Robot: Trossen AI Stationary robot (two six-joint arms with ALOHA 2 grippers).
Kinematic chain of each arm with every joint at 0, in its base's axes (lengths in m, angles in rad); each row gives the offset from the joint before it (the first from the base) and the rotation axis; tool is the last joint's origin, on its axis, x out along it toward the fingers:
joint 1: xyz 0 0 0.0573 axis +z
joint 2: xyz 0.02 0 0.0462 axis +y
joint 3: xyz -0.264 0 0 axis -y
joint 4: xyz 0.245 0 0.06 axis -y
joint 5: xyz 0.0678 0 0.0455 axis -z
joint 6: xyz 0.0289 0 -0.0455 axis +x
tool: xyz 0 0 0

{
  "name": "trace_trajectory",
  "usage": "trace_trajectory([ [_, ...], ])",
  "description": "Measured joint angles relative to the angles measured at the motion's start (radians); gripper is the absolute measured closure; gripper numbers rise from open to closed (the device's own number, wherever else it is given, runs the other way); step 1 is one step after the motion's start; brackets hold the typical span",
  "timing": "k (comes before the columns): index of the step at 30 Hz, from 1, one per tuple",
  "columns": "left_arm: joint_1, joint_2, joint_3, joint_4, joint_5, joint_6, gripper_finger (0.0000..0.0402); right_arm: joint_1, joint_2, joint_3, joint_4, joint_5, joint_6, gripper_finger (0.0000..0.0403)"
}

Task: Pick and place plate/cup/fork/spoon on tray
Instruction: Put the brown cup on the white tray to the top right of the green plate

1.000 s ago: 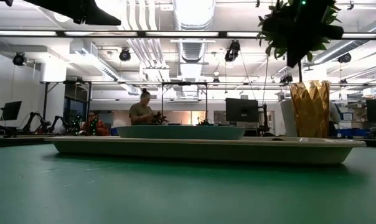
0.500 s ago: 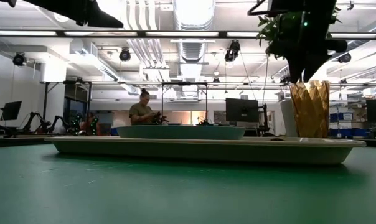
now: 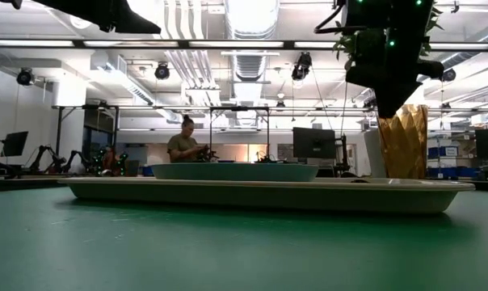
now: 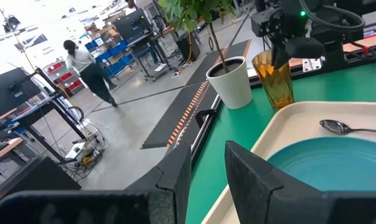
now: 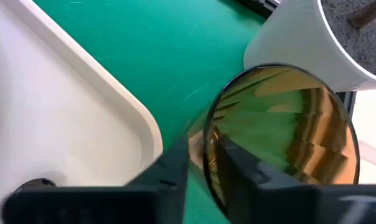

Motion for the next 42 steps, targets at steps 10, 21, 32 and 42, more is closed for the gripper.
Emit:
trace_trajectory([
  [10,0.0,-0.001,0.0,0.0,0.0,0.0,0.032,0.0,-0.001,0.094,-0.021,-0.02,-0.044,0.0393],
  [21,0.0,0.0,0.0,0.0,0.0,0.001,0.032,0.125,0.026,0.254,0.012,-0.025,-0.095,0.0394],
  [32,0.0,-0.001,0.0,0.0,0.0,0.001,0.032,0.175,0.227,0.259,0.181,-0.028,-0.184,0.0394],
  [42,0.0,0.0,0.0,0.002,0.0,0.003,0.032,0.175,0.286,0.259,0.206,-0.024,-0.182,0.0355],
])
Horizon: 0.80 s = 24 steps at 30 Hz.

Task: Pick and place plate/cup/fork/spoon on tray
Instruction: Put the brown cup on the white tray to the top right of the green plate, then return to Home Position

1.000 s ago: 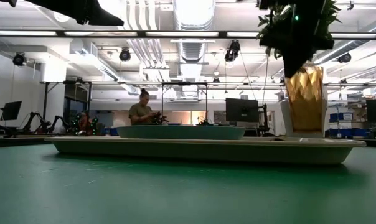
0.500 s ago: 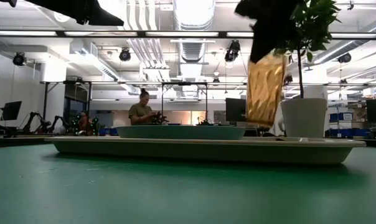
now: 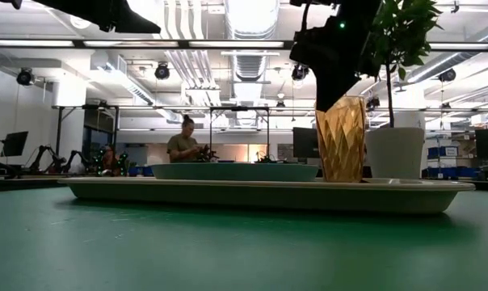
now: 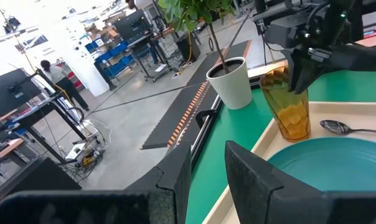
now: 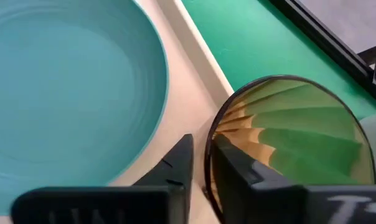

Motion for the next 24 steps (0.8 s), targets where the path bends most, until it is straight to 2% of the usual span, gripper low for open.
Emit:
trace_trajectory([
  [8,0.0,0.002,0.0,-0.009,0.0,0.004,0.032,0.008,-0.073,0.032,-0.049,0.01,-0.023,0.026],
  [11,-0.002,-0.019,0.0,-0.049,0.031,-0.039,0.032,0.06,-0.15,0.028,-0.016,0.109,-0.083,0.0241],
  [13,-0.005,-0.043,-0.002,-0.102,0.116,-0.105,0.032,0.131,-0.202,-0.003,0.052,0.187,-0.191,0.0235],
  [16,-0.017,-0.089,-0.052,-0.112,0.309,-0.19,0.032,0.248,-0.276,-0.119,0.272,0.235,-0.378,0.0238],
  [19,-0.033,-0.145,-0.164,-0.01,0.43,-0.213,0.032,0.321,-0.336,-0.308,0.655,0.226,-0.619,0.0249],
  [22,-0.036,-0.216,-0.276,0.09,0.45,-0.213,0.032,0.314,-0.377,-0.495,1.004,0.096,-0.832,0.0265],
  [24,-0.036,-0.272,-0.329,0.119,0.455,-0.213,0.032,0.281,-0.412,-0.595,1.146,-0.012,-0.91,0.0276],
])
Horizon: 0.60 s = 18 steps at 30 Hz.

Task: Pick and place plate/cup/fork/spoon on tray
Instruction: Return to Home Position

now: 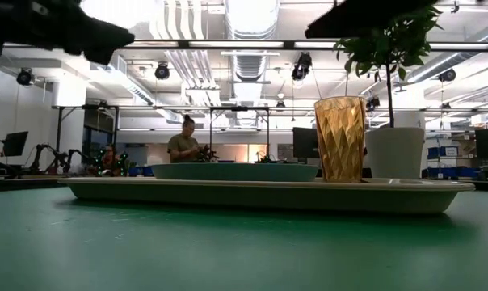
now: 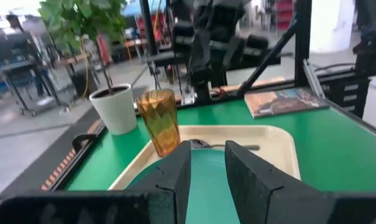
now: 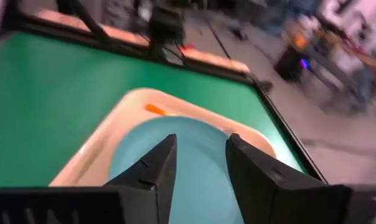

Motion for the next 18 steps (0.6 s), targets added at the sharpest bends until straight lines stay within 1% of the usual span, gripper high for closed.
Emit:
trace_trajectory([
  [2,0.0,-0.059,-0.042,0.011,0.001,0.0,0.032,-0.042,-0.048,-0.085,0.089,-0.057,-0.039,0.0288],
  [4,0.0,-0.114,-0.074,0.01,0.001,-0.001,0.032,-0.09,-0.109,-0.155,0.126,-0.101,-0.063,0.0299],
  [9,0.0,-0.24,-0.125,0.019,0.0,-0.003,0.032,-0.208,-0.289,-0.278,0.146,-0.297,-0.11,0.0325],
  [12,0.001,-0.297,-0.137,0.009,-0.005,-0.001,0.032,-0.253,-0.394,-0.328,0.127,-0.406,-0.146,0.034],
  [14,0.002,-0.333,-0.145,0.018,-0.007,0.0,0.032,-0.27,-0.463,-0.358,0.105,-0.427,-0.163,0.0349],
  [18,0.002,-0.369,-0.182,0.003,-0.008,-0.001,0.032,-0.278,-0.592,-0.411,0.031,-0.427,-0.169,0.0362],
])
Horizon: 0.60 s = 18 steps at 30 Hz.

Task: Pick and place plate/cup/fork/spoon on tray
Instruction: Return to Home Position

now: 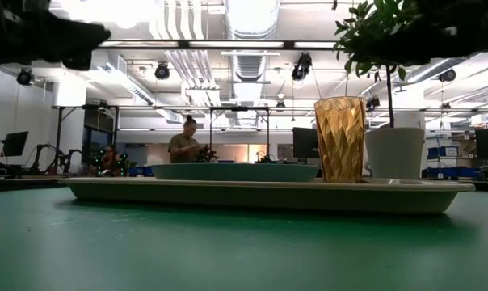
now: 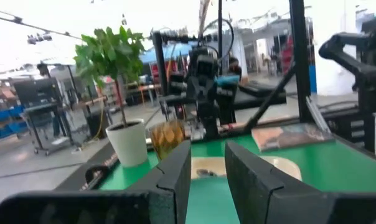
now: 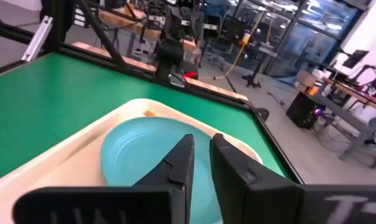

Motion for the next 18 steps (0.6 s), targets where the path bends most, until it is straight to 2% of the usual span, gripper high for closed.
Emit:
trace_trajectory([
  [11,0.0,0.028,-0.015,0.01,0.0,-0.025,0.032,0.001,-0.308,-0.108,-0.147,-0.008,-0.002,0.0376],
  [18,0.0,0.032,-0.015,0.01,0.0,-0.026,0.032,0.001,-0.451,-0.138,-0.189,-0.141,0.005,0.0376],
])
